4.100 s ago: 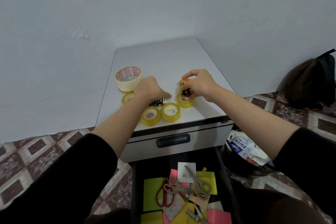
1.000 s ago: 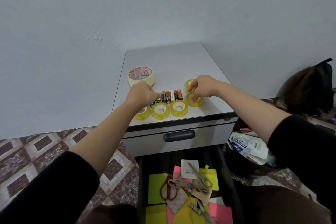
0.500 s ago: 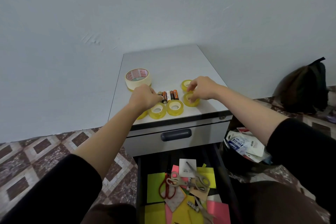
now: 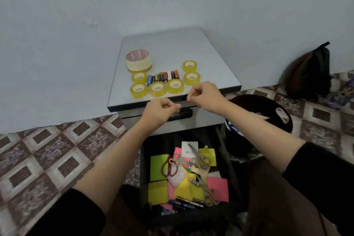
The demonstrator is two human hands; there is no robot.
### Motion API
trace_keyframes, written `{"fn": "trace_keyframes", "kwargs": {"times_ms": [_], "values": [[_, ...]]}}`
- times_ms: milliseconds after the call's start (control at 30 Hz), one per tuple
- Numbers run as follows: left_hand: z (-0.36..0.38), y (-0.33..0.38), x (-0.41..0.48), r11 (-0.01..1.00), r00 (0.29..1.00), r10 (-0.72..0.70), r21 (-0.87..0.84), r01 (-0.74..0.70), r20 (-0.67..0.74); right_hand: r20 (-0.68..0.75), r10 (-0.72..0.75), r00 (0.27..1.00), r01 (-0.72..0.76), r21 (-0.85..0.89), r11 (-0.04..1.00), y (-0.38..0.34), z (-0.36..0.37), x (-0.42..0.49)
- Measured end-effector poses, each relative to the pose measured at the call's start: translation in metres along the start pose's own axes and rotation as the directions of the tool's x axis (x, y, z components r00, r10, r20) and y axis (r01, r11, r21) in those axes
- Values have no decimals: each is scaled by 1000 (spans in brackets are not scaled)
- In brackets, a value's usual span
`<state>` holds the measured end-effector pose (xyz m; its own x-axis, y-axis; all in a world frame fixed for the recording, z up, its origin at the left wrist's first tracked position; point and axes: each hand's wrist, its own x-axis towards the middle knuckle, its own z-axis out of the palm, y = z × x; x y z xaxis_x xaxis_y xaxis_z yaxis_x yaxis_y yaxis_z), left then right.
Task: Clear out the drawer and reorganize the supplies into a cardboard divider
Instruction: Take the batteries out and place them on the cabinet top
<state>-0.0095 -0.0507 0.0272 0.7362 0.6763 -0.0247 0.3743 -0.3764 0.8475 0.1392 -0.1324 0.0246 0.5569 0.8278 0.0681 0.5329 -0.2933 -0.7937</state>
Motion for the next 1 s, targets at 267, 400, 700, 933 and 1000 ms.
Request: {"fn": "trace_keyframes", "kwargs": {"times_ms": [267,400,700,933,1000], "values": [[56,-98,-53,970,963,-242,38,239,118,158,220,963,-233,70,970,72,65,-71],[72,-150,-69,908,894,-419,83,411,158,204,309,929,-316,0,949,106,92,-90],[85,-201,-67,817,783,-576,189,544,234,278,525,804,-448,-296,844,165,129,-89],[96,-219,-55,807,765,-590,214,550,260,408,489,771,-227,-540,810,170,155,-92],[99,-222,-54,810,762,-586,215,546,274,400,484,778,-202,-570,796,166,163,-93]]}}
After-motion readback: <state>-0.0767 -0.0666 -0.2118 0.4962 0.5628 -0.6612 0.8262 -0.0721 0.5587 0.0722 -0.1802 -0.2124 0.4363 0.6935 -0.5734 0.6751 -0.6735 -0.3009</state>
